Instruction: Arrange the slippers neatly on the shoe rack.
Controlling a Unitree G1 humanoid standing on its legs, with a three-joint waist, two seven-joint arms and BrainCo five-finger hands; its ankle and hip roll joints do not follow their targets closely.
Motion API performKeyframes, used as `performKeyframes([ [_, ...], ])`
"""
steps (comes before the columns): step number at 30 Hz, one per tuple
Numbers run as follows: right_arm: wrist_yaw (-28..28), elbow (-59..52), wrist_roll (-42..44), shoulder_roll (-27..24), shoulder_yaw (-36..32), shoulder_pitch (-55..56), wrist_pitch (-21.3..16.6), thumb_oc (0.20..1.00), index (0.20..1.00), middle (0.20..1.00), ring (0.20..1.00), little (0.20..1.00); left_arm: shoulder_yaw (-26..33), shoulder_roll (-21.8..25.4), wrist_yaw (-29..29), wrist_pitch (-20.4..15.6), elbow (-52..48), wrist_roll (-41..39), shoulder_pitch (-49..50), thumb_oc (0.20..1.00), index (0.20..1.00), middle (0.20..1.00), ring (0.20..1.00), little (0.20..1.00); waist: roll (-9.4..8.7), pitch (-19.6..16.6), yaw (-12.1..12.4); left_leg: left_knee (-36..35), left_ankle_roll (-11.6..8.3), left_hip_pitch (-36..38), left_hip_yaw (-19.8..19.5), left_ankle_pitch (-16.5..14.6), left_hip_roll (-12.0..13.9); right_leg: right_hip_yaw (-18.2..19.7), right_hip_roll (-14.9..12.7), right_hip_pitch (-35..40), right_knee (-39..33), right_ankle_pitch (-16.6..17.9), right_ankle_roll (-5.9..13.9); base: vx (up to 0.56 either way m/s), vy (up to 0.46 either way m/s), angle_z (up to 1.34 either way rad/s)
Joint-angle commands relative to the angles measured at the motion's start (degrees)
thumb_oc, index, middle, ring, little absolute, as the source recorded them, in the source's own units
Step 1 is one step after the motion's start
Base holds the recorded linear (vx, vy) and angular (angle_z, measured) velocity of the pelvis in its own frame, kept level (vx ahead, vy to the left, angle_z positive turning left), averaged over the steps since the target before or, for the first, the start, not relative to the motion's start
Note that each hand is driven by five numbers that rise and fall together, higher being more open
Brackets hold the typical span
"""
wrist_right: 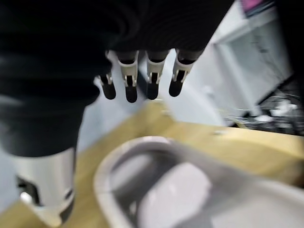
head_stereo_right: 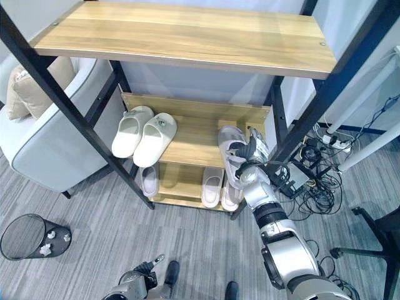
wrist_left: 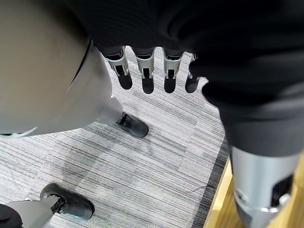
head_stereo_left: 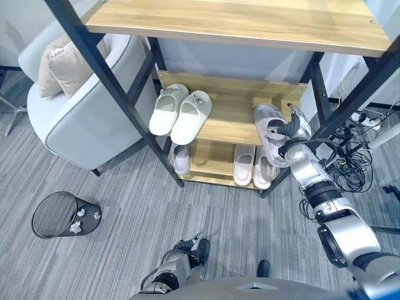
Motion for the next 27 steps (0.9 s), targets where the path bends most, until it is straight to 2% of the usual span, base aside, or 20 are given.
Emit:
performKeyframes([
  [1, -4.5, -3.0, 0.5, -1.6, -0.6, -6.0, -2.2, 1.0, 1.0, 1.0, 1.0, 1.0, -0.4, -2.3, 1.0, -0.3, 4.8, -1.7, -2.7, 1.0, 1.0, 1.0, 1.0, 1.0, -0.94, 1.3, 0.4, 0.3, 2.7, 4.6, 0.9, -5.1, -2.0, -0.5, -1.5, 5.3, 0.8, -4.2, 4.48, 0.05, -0.029, -0.06],
  [4, -6.0, -1.4, 0.7, -1.2, -1.5, -5.9, -3.1, 1.0, 1.0, 1.0, 1.0, 1.0, -0.8, -2.8, 1.2, -0.3, 5.9, -2.0, -3.0, 1.0, 1.0, 1.0, 1.0, 1.0, -0.94, 0.9, 0.1, 0.3, 2.77, 4.7, 1.2, -5.3, -1.9, -0.3, -1.4, 5.4, 0.4, -4.2, 4.59, 0.05, -0.035, -0.02],
  [7, -4.2, 1.1, 0.5, -0.2, -1.9, -6.7, 0.4, 1.0, 1.0, 1.0, 1.0, 1.0, -0.9, -3.4, 2.3, 0.2, 5.3, -3.0, -3.0, 1.0, 1.0, 1.0, 1.0, 1.0, -1.07, 0.6, -0.1, 0.3, 2.77, 4.8, 1.4, -5.4, -1.8, -0.1, -1.3, 5.6, 0.3, -4.3, 4.51, 0.03, -0.028, -0.02],
  [10, -3.0, 3.8, 0.0, 0.5, -1.8, -7.0, 1.8, 1.0, 1.0, 1.0, 1.0, 1.0, -1.0, -3.8, 3.0, -0.2, 5.9, -3.5, -3.1, 1.0, 1.0, 1.0, 1.0, 1.0, -1.06, 0.4, -0.2, 0.3, 2.82, 4.8, 1.5, -5.4, -1.8, -0.1, -1.3, 5.5, 0.3, -4.4, 4.54, 0.02, -0.008, 0.0],
  [18, -7.1, 14.2, 2.6, 3.9, -1.5, -13.0, 1.0, 1.0, 1.0, 1.0, 1.0, 1.0, -0.7, -3.7, 3.8, -0.4, 7.5, -3.4, -5.2, 1.0, 1.0, 1.0, 1.0, 1.0, -1.02, 0.8, 0.0, 0.3, 2.54, 3.0, 1.3, -4.9, -2.2, -0.4, -1.4, 4.0, 0.3, -4.1, 5.06, 0.0, -0.002, 0.0],
  [24, -13.1, 18.4, 6.4, 5.3, -3.4, -16.9, -0.6, 1.0, 1.0, 1.0, 1.0, 1.0, -0.3, -3.6, 4.1, -0.3, 8.3, -3.2, -7.2, 1.0, 1.0, 1.0, 1.0, 1.0, -0.75, 1.3, 0.0, 0.3, 2.39, 1.1, 1.5, -4.3, -2.6, -0.7, -1.7, 2.3, 0.3, -3.5, 5.7, 0.0, 0.0, 0.0],
  [27, -12.3, 21.0, 8.3, 5.9, -3.8, -19.1, -0.7, 1.0, 1.0, 1.0, 1.0, 1.0, -0.3, -3.5, 4.2, -0.4, 8.7, -2.7, -7.7, 1.0, 1.0, 1.0, 1.0, 1.0, -0.57, 1.4, 0.1, 0.3, 2.33, 0.4, 1.3, -4.0, -2.8, -0.8, -1.9, 1.6, 0.3, -3.4, 5.75, 0.0, 0.0, 0.0],
])
